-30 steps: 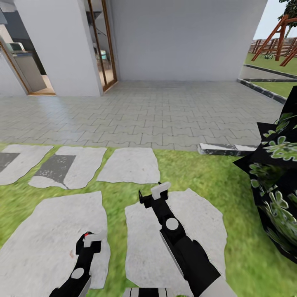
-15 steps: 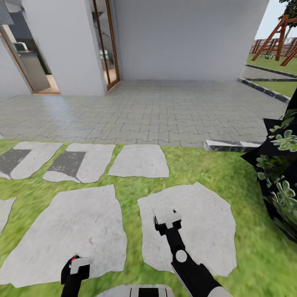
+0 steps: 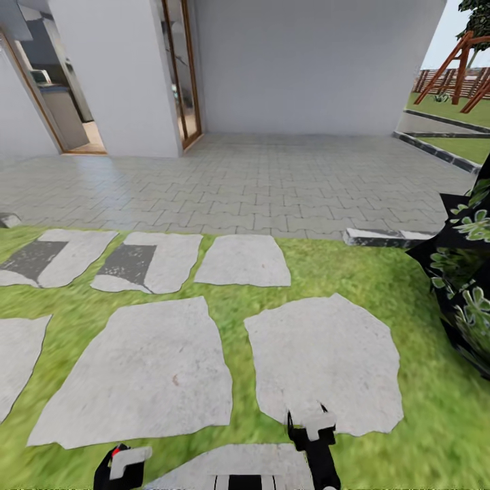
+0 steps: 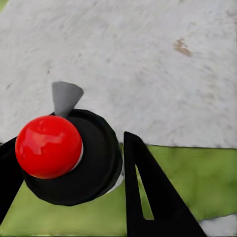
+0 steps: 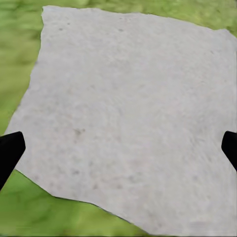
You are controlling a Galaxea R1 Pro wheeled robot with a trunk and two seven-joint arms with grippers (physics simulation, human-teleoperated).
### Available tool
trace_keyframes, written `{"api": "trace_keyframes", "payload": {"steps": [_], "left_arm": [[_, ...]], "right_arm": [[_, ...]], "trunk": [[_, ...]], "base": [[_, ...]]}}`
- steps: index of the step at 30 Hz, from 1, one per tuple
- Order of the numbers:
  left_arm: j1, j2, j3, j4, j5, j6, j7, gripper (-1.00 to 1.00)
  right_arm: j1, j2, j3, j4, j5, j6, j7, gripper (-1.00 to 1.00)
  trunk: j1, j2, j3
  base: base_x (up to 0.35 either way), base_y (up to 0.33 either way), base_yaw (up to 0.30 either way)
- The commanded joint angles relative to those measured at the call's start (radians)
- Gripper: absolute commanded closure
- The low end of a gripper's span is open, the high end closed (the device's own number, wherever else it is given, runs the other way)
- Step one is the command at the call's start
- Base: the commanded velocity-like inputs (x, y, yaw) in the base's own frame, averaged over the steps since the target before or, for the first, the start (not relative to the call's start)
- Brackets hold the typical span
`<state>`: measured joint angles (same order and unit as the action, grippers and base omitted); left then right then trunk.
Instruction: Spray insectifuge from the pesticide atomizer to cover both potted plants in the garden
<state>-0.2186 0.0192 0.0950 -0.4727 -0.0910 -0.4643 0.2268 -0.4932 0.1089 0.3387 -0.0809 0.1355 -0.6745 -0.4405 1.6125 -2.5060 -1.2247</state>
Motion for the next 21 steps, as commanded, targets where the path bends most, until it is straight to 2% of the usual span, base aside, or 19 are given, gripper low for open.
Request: {"api": "trace_keyframes", "payload": {"steps": [1, 2, 4, 5, 6, 9, 21], "left_arm": [[0.001, -0.001, 0.001, 0.001, -0.011, -0.003, 0.005, 1.0], [0.003, -0.002, 0.0, 0.0, -0.013, -0.003, 0.005, 1.0], [0.005, -0.002, -0.001, 0.0, -0.014, -0.004, 0.005, 1.0], [0.006, -0.002, -0.001, 0.0, -0.014, -0.005, 0.005, 1.0], [0.007, -0.002, -0.002, 0.0, -0.014, -0.005, 0.005, 1.0], [0.007, -0.003, -0.003, 0.0, -0.015, -0.005, 0.002, 1.0], [0.021, -0.006, -0.003, 0.003, -0.009, -0.005, -0.005, 1.0]], "right_arm": [[0.001, -0.006, -0.038, 0.02, 0.013, -0.017, -0.01, -1.0], [0.008, -0.017, -0.092, 0.035, 0.014, -0.045, -0.01, -1.0], [0.023, -0.033, -0.13, 0.045, 0.016, -0.075, -0.01, -1.0], [0.035, -0.048, -0.143, 0.048, 0.017, -0.087, -0.009, -1.0], [0.06, -0.075, -0.153, 0.051, 0.017, -0.099, -0.009, -1.0], [0.085, -0.103, -0.156, 0.052, 0.015, -0.105, -0.009, -1.0], [0.101, -0.097, -0.155, 0.052, 0.018, -0.103, -0.004, -1.0]], "trunk": [[0.0, 0.0, -0.001], [0.0, 0.0, -0.001], [0.0, 0.0, -0.001], [0.0, 0.0, -0.001], [0.0, 0.0, -0.001], [-0.001, 0.0, 0.003], [-0.006, 0.003, 0.05]], "base": [[-0.05, 0.065, 0.0], [-0.025, 0.033, 0.0], [-0.013, 0.017, 0.0], [-0.005, 0.007, 0.0], [-0.001, 0.002, 0.0], [0.0, 0.0, 0.0], [0.0, 0.0, 0.0]]}}
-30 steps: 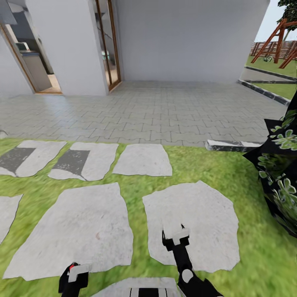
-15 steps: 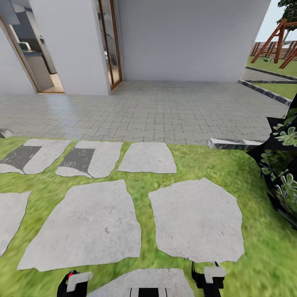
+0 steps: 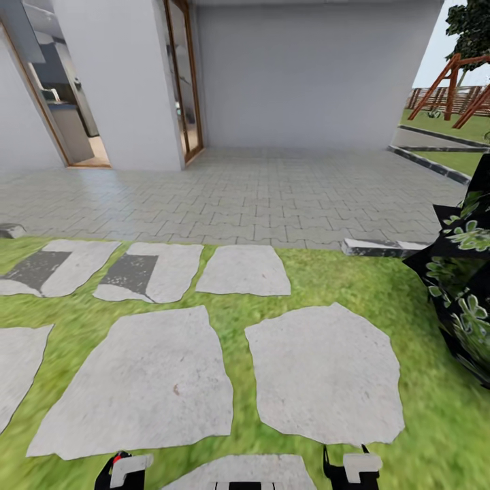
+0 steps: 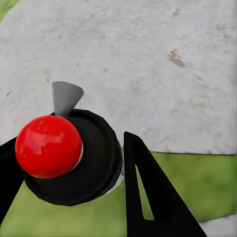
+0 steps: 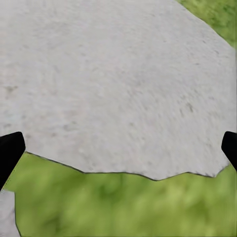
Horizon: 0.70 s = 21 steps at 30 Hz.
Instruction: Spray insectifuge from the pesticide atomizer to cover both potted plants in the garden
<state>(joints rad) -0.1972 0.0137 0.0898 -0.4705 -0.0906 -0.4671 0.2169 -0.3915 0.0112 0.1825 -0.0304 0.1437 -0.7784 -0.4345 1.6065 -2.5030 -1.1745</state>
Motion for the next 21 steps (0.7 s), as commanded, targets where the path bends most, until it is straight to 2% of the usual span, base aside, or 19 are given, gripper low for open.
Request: {"api": "trace_keyframes", "payload": {"steps": [1, 14, 17, 21], "left_arm": [[0.0, -0.001, 0.002, 0.001, -0.009, -0.002, 0.005, 1.0], [0.035, -0.004, 0.002, 0.001, -0.008, -0.004, 0.005, 1.0], [0.036, -0.004, 0.002, 0.001, -0.008, -0.004, 0.005, 1.0], [0.036, -0.005, 0.002, 0.001, -0.009, -0.004, 0.005, 1.0]], "right_arm": [[-0.001, 0.0, 0.001, 0.001, 0.01, 0.001, -0.01, -1.0], [0.0, 0.007, -0.003, 0.002, 0.007, 0.002, -0.012, -1.0], [0.0, 0.013, -0.003, 0.002, 0.007, 0.003, -0.012, -1.0], [0.0, 0.015, -0.003, 0.003, 0.007, 0.004, -0.012, -1.0]], "trunk": [[-0.001, 0.0, 0.003], [-0.006, 0.003, 0.054], [-0.018, 0.024, 0.063], [-0.033, 0.052, 0.075]], "base": [[0.0, 0.0, 0.0], [0.0, 0.0, 0.0], [0.0, 0.0, -0.067], [0.0, 0.0, -0.216]]}}
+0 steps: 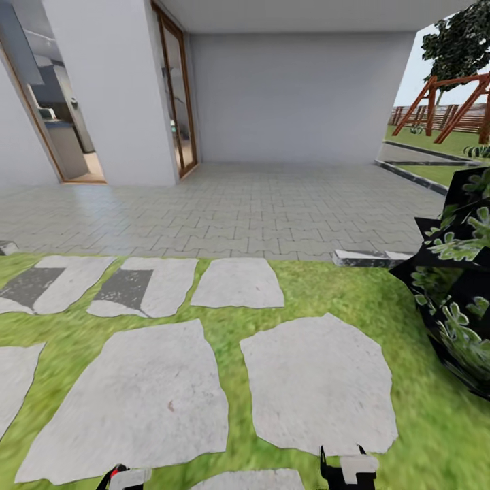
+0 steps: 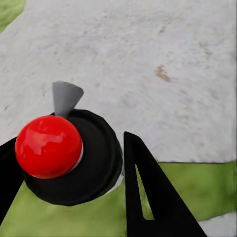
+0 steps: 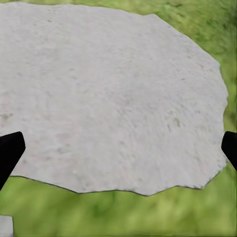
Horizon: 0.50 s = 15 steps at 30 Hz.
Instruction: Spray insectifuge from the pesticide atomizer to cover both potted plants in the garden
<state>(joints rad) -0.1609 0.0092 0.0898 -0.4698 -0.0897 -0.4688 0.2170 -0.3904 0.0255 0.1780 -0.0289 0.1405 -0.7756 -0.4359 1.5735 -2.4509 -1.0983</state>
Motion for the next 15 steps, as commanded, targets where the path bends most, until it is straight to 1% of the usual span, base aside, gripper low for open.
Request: {"api": "trace_keyframes", "payload": {"steps": [1, 11, 15], "left_arm": [[0.0, -0.001, 0.002, 0.0, -0.01, -0.002, 0.005, 1.0], [0.0, -0.001, 0.002, 0.0, -0.01, -0.002, 0.005, 1.0], [0.0, -0.002, 0.002, 0.0, -0.01, -0.002, 0.005, 1.0]], "right_arm": [[-0.001, 0.0, 0.001, 0.001, 0.01, 0.001, -0.01, -1.0], [-0.001, 0.009, 0.001, 0.001, 0.01, 0.001, -0.01, -1.0], [-0.001, 0.009, 0.0, 0.001, 0.01, 0.001, -0.01, -1.0]], "trunk": [[-0.004, 0.007, 0.002], [-0.042, 0.077, 0.034], [-0.042, 0.077, 0.034]], "base": [[0.0, 0.0, -0.255], [0.0, 0.0, -0.267], [0.0, 0.0, -0.294]]}}
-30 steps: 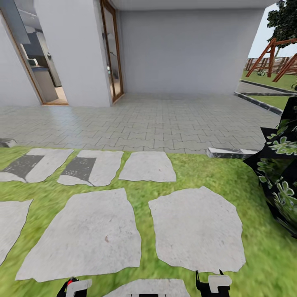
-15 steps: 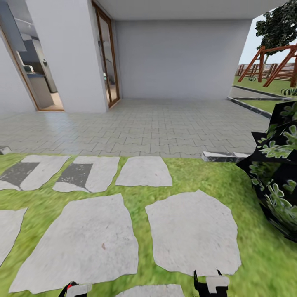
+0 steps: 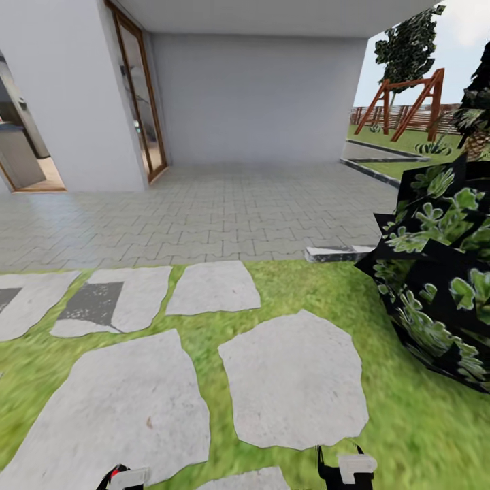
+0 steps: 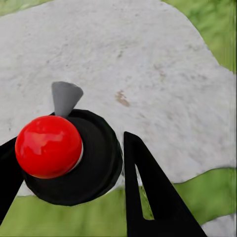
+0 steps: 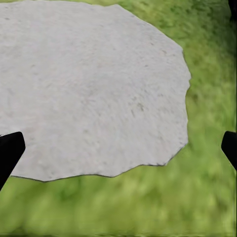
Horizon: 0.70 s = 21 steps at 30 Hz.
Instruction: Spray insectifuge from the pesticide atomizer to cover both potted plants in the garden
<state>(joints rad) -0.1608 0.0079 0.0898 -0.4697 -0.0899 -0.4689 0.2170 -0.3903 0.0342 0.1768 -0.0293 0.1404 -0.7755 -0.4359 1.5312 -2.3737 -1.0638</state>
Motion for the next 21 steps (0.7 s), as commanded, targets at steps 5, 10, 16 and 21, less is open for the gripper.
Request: {"api": "trace_keyframes", "payload": {"steps": [5, 10, 16, 21], "left_arm": [[0.0, 0.0, 0.001, 0.0, -0.011, -0.002, 0.004, 1.0], [0.0, -0.001, -0.002, 0.0, -0.015, -0.002, 0.001, 1.0], [0.0, -0.002, -0.001, 0.0, -0.012, -0.002, 0.001, 1.0], [0.0, -0.002, -0.001, 0.0, -0.01, -0.002, 0.001, 1.0]], "right_arm": [[-0.001, 0.0, 0.001, 0.001, 0.01, 0.001, -0.01, -1.0], [-0.001, 0.0, 0.001, 0.0, 0.009, 0.0, -0.01, -1.0], [-0.001, 0.001, 0.0, 0.001, 0.009, 0.001, -0.01, -1.0], [-0.001, 0.012, 0.001, 0.002, 0.009, 0.002, -0.01, -1.0]], "trunk": [[0.0, 0.0, -0.001], [0.0, 0.0, -0.001], [0.0, 0.0, -0.001], [0.0, 0.0, -0.001]], "base": [[0.0, 0.0, -0.299], [0.0, 0.0, -0.3], [0.0, 0.0, -0.3], [-0.086, 0.049, -0.3]]}}
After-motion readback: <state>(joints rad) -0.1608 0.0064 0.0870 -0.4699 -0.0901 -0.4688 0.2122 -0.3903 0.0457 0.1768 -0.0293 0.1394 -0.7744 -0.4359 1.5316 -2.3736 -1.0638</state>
